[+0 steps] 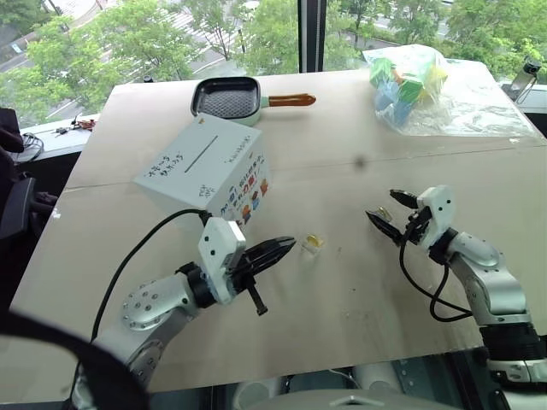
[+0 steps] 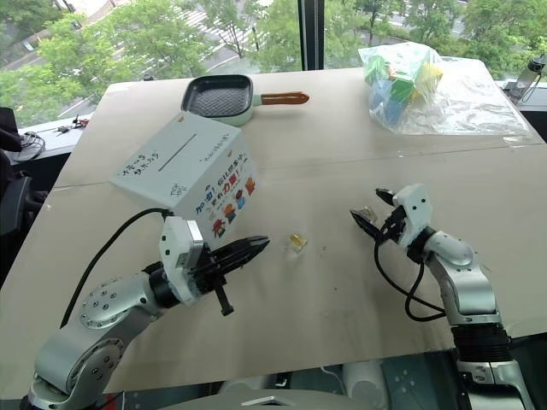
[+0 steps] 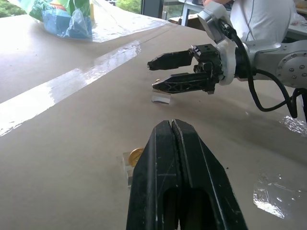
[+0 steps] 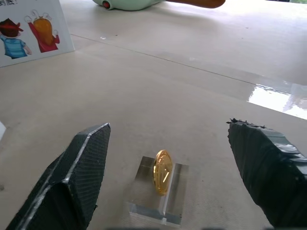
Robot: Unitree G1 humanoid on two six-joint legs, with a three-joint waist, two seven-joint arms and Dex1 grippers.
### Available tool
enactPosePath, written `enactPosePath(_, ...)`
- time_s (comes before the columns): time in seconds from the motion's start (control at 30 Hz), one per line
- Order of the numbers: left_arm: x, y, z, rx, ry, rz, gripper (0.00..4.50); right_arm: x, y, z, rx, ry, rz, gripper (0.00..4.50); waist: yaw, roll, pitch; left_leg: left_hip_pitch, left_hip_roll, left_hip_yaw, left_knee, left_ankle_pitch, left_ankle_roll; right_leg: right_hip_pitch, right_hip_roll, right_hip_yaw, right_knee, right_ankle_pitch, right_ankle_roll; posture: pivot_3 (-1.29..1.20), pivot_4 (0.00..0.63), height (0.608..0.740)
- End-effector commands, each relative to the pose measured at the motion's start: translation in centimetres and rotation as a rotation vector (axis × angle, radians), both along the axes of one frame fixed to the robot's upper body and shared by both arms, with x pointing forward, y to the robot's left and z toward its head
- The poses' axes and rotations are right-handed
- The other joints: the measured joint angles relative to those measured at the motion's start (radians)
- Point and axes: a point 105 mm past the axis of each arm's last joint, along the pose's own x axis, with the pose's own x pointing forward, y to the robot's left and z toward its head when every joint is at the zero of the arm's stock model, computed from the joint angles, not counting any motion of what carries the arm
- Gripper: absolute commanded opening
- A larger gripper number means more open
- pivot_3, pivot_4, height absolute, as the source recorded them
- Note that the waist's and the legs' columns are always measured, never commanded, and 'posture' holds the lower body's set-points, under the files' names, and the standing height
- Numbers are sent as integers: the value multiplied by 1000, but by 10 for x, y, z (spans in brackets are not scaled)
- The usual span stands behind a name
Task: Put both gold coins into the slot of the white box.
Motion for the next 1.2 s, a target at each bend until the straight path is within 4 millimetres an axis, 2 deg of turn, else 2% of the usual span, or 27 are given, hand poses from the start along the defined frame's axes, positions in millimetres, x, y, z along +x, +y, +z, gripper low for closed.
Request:
enactPosePath(0.03,-6,-3,7,4,-44,-16,0,-4,4,8,-14,-40,15,2452,0,0,0,0,0,0,0,0,0,0,0,0,0,0,0,0,150,721)
enactPosePath(0.07,-6,-3,7,5,-44,-14,0,-4,4,6,-16,-31,16,1834,0,0,0,0,0,0,0,0,0,0,0,0,0,0,0,0,150,721)
enactPosePath(0.1,-6,-3,7,6,-44,-13,0,-5,5,5,-15,-25,16,1538,0,0,0,0,0,0,0,0,0,0,0,0,0,0,0,0,150,721)
enactPosePath(0.13,-6,-2,6,7,-44,-11,0,-5,5,4,-17,-21,17,1019,0,0,0,0,0,0,0,0,0,0,0,0,0,0,0,0,150,721)
enactPosePath(0.17,-6,-2,6,8,-44,-9,0,-6,4,2,-19,-15,14,913,0,0,0,0,0,0,0,0,0,0,0,0,0,0,0,0,150,721)
enactPosePath(0.23,-6,-1,6,9,-43,-6,0,-6,3,1,-23,-10,11,106,0,0,0,0,0,0,0,0,0,0,0,0,0,0,0,0,150,721)
enactPosePath(0.27,-7,-1,5,10,-43,-5,0,-6,2,1,-24,-9,10,35,0,0,0,0,0,0,0,0,0,0,0,0,0,0,0,0,150,721)
enactPosePath(0.4,-8,0,4,11,-43,0,0,-4,-1,7,39,-10,-15,35,0,0,0,0,0,0,0,0,0,0,0,0,0,0,0,0,150,721)
enactPosePath(0.6,-3,-1,17,-83,-55,15,0,-6,3,34,338,48,3,35,0,0,0,0,0,0,0,0,0,0,0,0,0,0,0,0,150,721)
enactPosePath(0.73,-2,-8,35,-279,-27,-15,0,-15,20,59,570,110,115,35,0,0,0,0,0,0,0,0,0,0,0,0,0,0,0,0,150,721)
enactPosePath(0.83,-5,-20,58,-555,36,-106,0,-29,46,85,733,168,289,35,0,0,0,0,0,-1,0,0,0,0,0,0,0,0,0,0,150,721)
enactPosePath(0.97,-2,-27,75,-789,123,-193,0,-43,70,114,849,183,442,35,-1,0,0,0,0,-1,1,0,0,0,0,-1,1,0,0,0,150,721)
enactPosePath(1.1,8,-32,85,-896,154,-210,0,-52,91,143,896,82,542,35,-2,0,0,0,0,-1,1,0,0,0,0,-1,1,0,0,0,150,721)
enactPosePath(1.2,29,-20,99,-964,68,-102,0,-50,99,162,952,-39,568,35,-2,0,0,0,0,-1,1,0,0,0,0,-1,2,0,0,0,150,721)
